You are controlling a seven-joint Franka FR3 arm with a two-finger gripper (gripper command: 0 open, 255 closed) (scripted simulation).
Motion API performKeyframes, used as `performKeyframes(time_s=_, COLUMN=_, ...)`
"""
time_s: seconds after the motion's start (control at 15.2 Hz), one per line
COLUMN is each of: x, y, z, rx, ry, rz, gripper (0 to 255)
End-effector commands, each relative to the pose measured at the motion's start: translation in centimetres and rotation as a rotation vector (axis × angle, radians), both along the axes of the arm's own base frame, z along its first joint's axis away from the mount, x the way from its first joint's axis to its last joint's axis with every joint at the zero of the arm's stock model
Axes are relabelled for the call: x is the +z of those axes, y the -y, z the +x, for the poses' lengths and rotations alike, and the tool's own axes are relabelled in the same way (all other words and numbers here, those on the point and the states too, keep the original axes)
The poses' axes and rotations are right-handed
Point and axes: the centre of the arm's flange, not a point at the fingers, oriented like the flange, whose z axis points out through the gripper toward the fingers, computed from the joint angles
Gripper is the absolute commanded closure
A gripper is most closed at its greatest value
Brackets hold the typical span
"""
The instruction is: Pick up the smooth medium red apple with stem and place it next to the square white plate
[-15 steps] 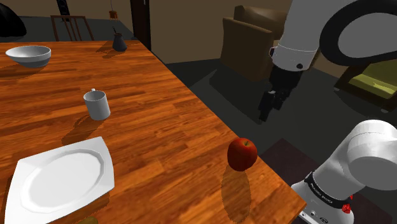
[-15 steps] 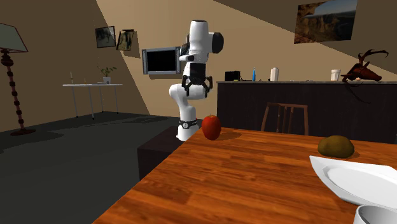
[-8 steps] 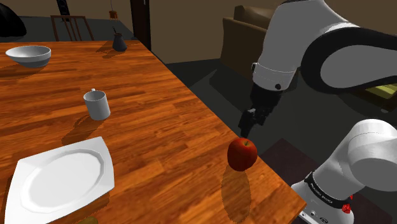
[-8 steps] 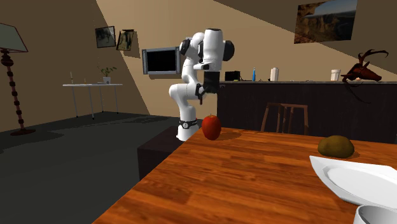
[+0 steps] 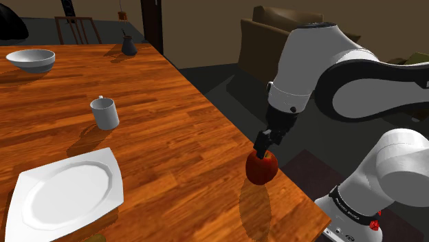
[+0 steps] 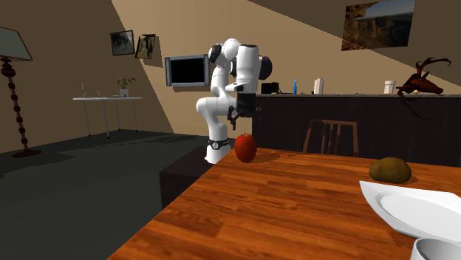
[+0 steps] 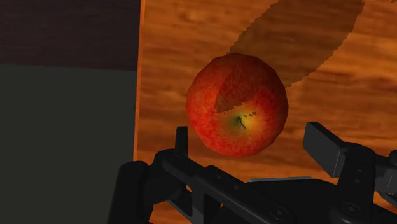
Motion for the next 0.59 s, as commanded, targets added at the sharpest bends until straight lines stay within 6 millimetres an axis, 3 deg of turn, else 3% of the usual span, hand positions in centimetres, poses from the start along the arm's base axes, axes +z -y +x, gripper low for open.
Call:
performKeyframes(time_s=0.0, x=-0.15, y=-0.03, z=0.00, rx=0.000, ry=0.000, rz=0.000, gripper=0)
performKeyframes(time_s=0.33, x=-0.15, y=-0.03, z=0.00, rx=0.000, ry=0.000, rz=0.000, gripper=0)
performKeyframes(time_s=0.4, x=-0.15, y=-0.03, z=0.00, rx=0.000, ry=0.000, rz=0.000, gripper=255)
performKeyframes(time_s=0.53, x=-0.15, y=-0.03, z=0.00, rx=0.000, ry=0.000, rz=0.000, gripper=255)
